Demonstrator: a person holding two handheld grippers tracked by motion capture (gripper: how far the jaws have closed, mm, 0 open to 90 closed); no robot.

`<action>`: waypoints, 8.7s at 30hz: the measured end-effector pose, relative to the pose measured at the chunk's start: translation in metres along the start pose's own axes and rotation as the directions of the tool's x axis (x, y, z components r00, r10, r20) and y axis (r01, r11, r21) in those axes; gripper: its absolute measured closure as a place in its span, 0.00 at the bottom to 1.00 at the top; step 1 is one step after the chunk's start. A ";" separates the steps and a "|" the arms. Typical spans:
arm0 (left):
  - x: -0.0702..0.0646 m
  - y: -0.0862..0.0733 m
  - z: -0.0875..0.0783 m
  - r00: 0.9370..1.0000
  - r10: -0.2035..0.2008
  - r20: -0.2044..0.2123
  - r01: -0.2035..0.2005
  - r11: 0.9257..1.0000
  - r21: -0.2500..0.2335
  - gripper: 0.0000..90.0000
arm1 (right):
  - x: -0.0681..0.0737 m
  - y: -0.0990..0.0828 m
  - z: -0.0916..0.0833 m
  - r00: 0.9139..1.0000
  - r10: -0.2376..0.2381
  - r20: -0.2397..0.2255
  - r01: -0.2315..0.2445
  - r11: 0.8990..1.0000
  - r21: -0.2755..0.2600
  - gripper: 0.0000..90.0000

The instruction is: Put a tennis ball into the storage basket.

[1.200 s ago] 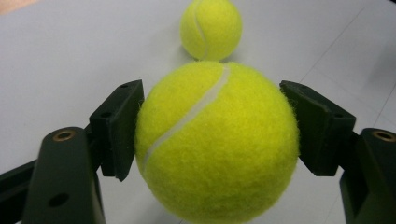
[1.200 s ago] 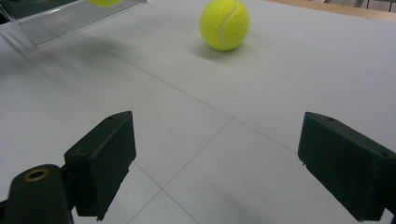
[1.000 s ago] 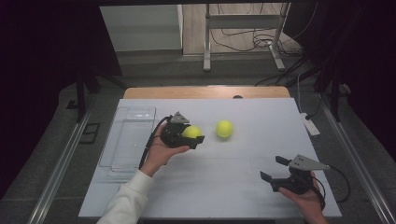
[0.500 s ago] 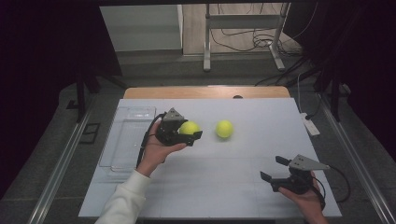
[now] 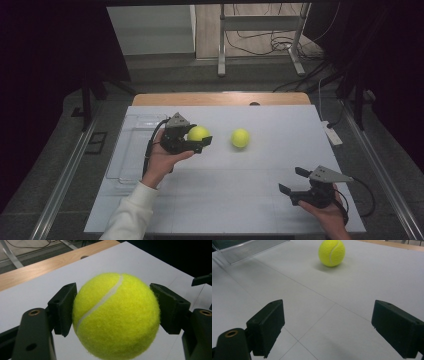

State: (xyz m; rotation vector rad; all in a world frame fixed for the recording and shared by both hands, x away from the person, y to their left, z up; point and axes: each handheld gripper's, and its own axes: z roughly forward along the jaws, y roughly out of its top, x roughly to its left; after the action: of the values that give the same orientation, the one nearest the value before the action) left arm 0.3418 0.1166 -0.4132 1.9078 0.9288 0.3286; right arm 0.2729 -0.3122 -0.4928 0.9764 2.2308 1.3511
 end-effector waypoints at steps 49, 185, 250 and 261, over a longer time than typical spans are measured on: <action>0.018 0.004 -0.034 0.997 -0.050 -0.054 0.043 0.991 -0.127 0.30 | -0.001 -0.001 0.001 1.000 0.003 0.014 -0.003 1.000 0.007 0.14; 0.129 -0.031 -0.070 0.890 -0.219 -0.400 0.174 0.974 -0.145 0.30 | 0.001 0.000 0.000 1.000 -0.006 0.012 0.006 1.000 0.000 0.14; 0.177 -0.050 -0.046 0.837 -0.264 -0.480 0.325 0.945 0.047 0.30 | -0.001 -0.001 0.001 1.000 0.004 0.013 -0.004 1.000 0.007 0.14; 0.182 -0.053 -0.040 0.831 -0.252 -0.495 0.330 0.941 0.076 0.30 | -0.001 -0.001 0.001 1.000 0.004 0.013 -0.004 1.000 0.007 0.14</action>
State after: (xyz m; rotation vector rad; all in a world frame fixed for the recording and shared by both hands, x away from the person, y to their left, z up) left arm 0.4172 0.2871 -0.4653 1.8181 1.6043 0.5736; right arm 0.2735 -0.3125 -0.4939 0.9898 2.2265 1.3356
